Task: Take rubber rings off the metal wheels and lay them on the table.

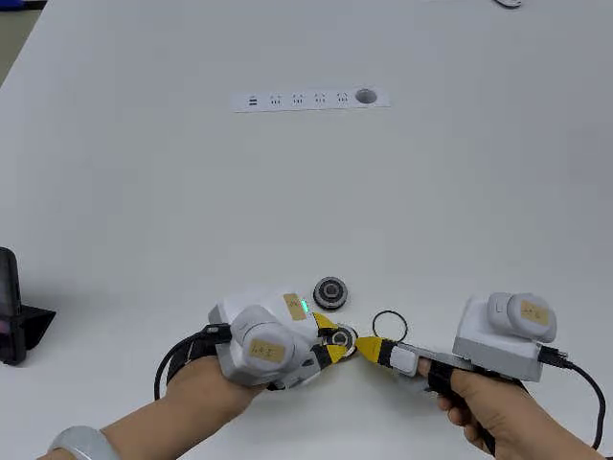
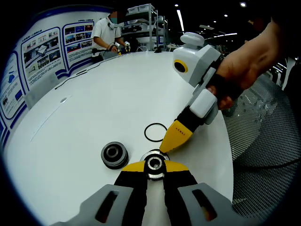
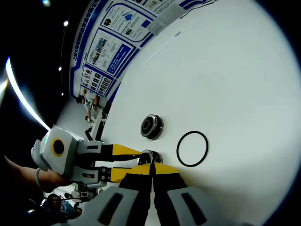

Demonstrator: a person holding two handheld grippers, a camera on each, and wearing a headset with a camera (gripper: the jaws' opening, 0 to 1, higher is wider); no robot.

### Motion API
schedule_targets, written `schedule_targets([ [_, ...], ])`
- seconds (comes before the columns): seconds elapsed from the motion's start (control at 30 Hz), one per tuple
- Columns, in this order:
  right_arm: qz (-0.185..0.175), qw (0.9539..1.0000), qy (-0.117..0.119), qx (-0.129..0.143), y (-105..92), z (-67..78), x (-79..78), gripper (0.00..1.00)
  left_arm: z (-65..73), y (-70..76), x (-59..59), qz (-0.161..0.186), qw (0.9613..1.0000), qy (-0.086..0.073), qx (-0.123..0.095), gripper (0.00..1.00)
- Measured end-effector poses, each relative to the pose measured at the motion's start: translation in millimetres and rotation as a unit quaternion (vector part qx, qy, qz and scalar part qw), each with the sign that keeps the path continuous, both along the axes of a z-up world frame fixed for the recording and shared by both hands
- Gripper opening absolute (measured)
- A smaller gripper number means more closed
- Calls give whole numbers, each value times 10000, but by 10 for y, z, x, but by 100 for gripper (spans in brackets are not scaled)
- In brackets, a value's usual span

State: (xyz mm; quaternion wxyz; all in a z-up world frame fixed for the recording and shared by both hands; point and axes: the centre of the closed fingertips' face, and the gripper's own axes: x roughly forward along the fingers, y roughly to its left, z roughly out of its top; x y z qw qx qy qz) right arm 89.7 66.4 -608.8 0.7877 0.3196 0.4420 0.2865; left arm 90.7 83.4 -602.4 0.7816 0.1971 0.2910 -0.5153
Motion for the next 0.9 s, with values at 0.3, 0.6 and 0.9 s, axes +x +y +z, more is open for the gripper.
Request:
schedule_targets([
  [0.3, 14, 10000, -14, 61, 40, 45, -6, 2, 5, 1, -3, -14, 10000, 8, 9, 12],
  [0.6, 46, 9999, -40, 130, 79, 81, -2, 2, 3, 2, 0, -15, 10000, 7, 14, 12],
  [0.9, 105, 9994, -111, 326, 156, 179, -2, 2, 4, -1, 1, -20, 10000, 9, 11, 12],
])
